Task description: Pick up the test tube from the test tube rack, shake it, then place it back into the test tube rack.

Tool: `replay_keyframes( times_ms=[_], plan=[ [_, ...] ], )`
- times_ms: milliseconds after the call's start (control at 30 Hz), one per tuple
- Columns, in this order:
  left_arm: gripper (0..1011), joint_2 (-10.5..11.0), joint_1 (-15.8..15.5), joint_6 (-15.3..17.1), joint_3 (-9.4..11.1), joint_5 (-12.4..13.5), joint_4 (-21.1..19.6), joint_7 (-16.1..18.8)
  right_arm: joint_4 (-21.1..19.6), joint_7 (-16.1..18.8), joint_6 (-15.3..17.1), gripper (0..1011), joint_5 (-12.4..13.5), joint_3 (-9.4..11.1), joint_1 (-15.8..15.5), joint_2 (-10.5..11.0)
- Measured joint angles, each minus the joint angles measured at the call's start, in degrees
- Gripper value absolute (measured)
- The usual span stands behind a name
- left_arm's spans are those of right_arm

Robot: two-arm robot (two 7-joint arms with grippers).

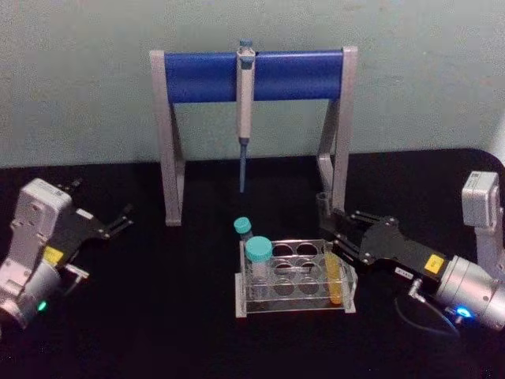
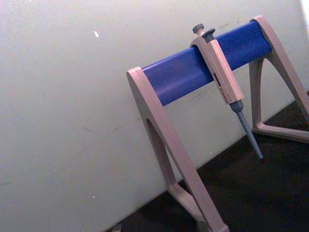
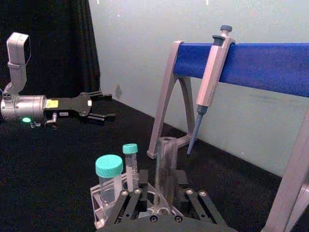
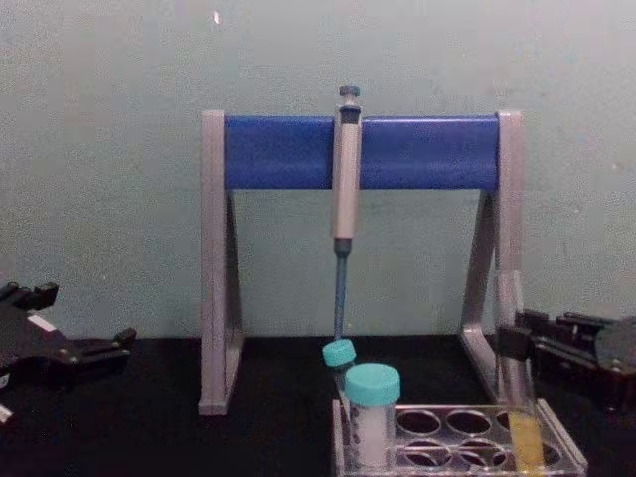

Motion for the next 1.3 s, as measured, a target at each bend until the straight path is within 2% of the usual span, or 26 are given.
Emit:
replay_keyframes(
  times_ms=[33,67,100,300,333,367,433,467,567,733,1100,1300],
  plan=[
    [1001,0.00,0.00,0.00,0.00,0.00,0.00,0.00,0.00,0.01,-0.01,363,0.01,0.00,0.00,0.00],
    [1001,0.00,0.00,0.00,0.00,0.00,0.00,0.00,0.00,0.01,-0.01,363,0.01,0.00,0.00,0.00],
    [1001,0.00,0.00,0.00,0.00,0.00,0.00,0.00,0.00,0.02,-0.02,421,0.02,0.00,0.00,0.00],
    [1001,0.00,0.00,0.00,0.00,0.00,0.00,0.00,0.00,0.04,-0.05,621,0.04,0.00,0.00,0.00],
    [1001,0.00,0.00,0.00,0.00,0.00,0.00,0.00,0.00,0.04,-0.05,621,0.04,0.00,0.00,0.00],
    [1001,0.00,0.00,0.00,0.00,0.00,0.00,0.00,0.00,0.04,-0.05,679,0.04,0.00,0.00,0.00],
    [1001,0.00,0.00,0.00,0.00,0.00,0.00,0.00,0.00,0.04,-0.05,709,0.04,0.00,0.00,0.00],
    [1002,0.00,0.00,0.00,0.00,0.00,0.00,0.00,0.00,0.05,-0.05,776,0.04,0.00,0.00,0.00],
    [1001,0.00,0.00,0.00,0.00,0.00,0.00,0.00,0.00,0.04,-0.05,868,0.04,0.00,0.00,0.00],
    [1001,0.00,0.00,0.00,0.00,0.00,0.00,0.00,0.00,0.05,-0.05,982,0.04,0.00,0.00,0.00],
    [1001,0.00,0.00,0.00,0.00,0.00,0.00,0.00,-0.15,-0.18,-0.20,1000,-0.11,0.01,-0.09,0.00],
    [1001,0.00,0.00,0.00,0.00,0.00,0.00,0.00,-2.22,-2.05,-2.59,1000,-1.43,1.17,-0.95,-0.17]
  ],
)
